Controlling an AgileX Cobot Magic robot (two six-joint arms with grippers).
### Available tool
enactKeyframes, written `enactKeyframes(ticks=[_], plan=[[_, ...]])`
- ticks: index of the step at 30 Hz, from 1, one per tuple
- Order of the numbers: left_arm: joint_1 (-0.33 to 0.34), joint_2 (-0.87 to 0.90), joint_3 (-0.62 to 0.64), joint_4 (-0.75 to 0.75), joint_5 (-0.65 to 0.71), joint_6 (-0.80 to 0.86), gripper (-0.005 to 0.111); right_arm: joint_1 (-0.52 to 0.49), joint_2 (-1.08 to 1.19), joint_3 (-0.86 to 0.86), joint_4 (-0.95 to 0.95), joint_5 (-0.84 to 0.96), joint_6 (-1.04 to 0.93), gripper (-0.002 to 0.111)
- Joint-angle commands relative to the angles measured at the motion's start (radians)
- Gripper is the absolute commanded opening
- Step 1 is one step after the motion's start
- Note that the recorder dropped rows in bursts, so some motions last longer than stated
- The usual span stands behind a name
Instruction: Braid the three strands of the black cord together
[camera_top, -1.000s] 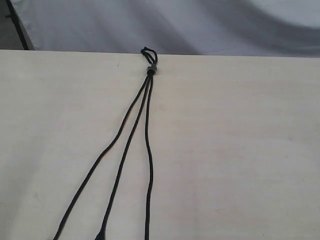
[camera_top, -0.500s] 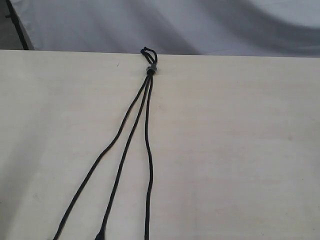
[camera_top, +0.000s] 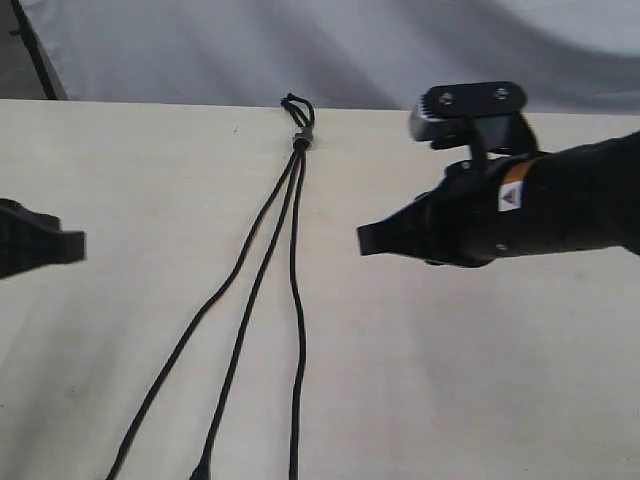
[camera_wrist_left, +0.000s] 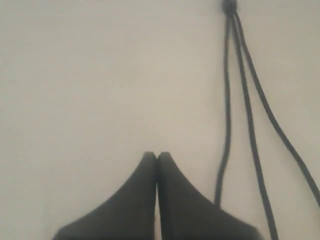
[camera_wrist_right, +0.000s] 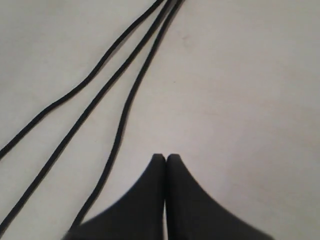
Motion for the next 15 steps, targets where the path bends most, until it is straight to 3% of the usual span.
enactKeyframes(ticks=[1,6,15], plan=[[-0.162,0.172,-0.048,-0.014,0.001,0.011,0.0,0.035,0.106,-0.1,-0.06,0.028,-0.008,0.0],[-0.302,0.343,-0.097,-0.014,-0.001,0.007,0.002,0.012,0.173,-0.235,-0.154,0.165,0.002,0.0],[-0.451,0.53,-0.206,-0.014,0.019,0.007,0.034,-0.003,0.195,-0.275,-0.205,0.243,0.002,0.0]])
